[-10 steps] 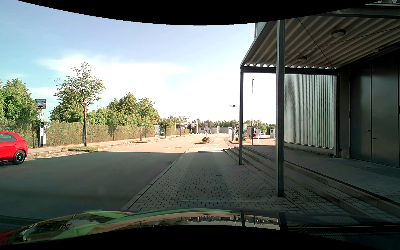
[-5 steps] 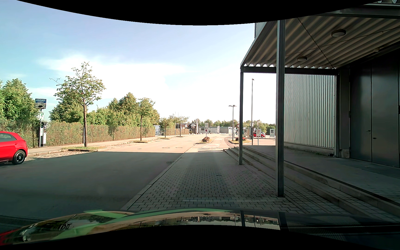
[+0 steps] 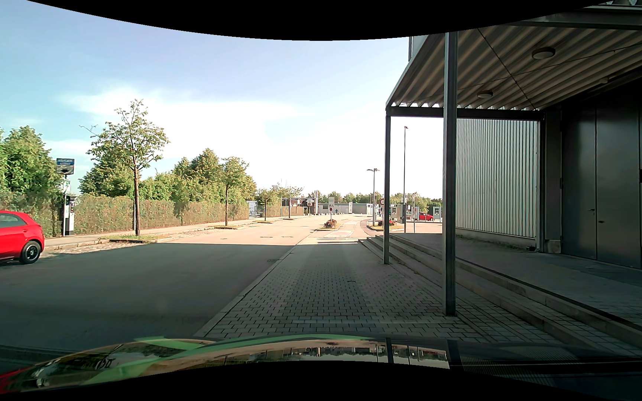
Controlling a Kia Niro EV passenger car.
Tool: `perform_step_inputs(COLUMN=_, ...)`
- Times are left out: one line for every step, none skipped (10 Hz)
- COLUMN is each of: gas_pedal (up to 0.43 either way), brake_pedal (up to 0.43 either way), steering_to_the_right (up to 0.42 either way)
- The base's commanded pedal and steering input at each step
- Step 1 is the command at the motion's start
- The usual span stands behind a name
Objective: Follow the waypoints while adhering to traffic rules and regulations
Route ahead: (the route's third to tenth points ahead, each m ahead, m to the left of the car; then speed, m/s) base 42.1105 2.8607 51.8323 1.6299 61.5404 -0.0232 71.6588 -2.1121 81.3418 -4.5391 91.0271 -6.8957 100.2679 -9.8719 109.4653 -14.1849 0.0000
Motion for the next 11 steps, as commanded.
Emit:
perform_step_inputs(gas_pedal=0.000, brake_pedal=0.402, steering_to_the_right=-0.068)
perform_step_inputs(gas_pedal=0.000, brake_pedal=0.396, steering_to_the_right=-0.068)
perform_step_inputs(gas_pedal=0.000, brake_pedal=0.360, steering_to_the_right=-0.068)
perform_step_inputs(gas_pedal=0.000, brake_pedal=0.299, steering_to_the_right=-0.067)
perform_step_inputs(gas_pedal=0.000, brake_pedal=0.256, steering_to_the_right=-0.067)
perform_step_inputs(gas_pedal=0.000, brake_pedal=0.232, steering_to_the_right=-0.068)
perform_step_inputs(gas_pedal=0.000, brake_pedal=0.201, steering_to_the_right=-0.068)
perform_step_inputs(gas_pedal=0.000, brake_pedal=0.183, steering_to_the_right=-0.069)
perform_step_inputs(gas_pedal=0.000, brake_pedal=0.165, steering_to_the_right=-0.069)
perform_step_inputs(gas_pedal=0.000, brake_pedal=0.146, steering_to_the_right=-0.070)
perform_step_inputs(gas_pedal=0.000, brake_pedal=0.091, steering_to_the_right=-0.074)
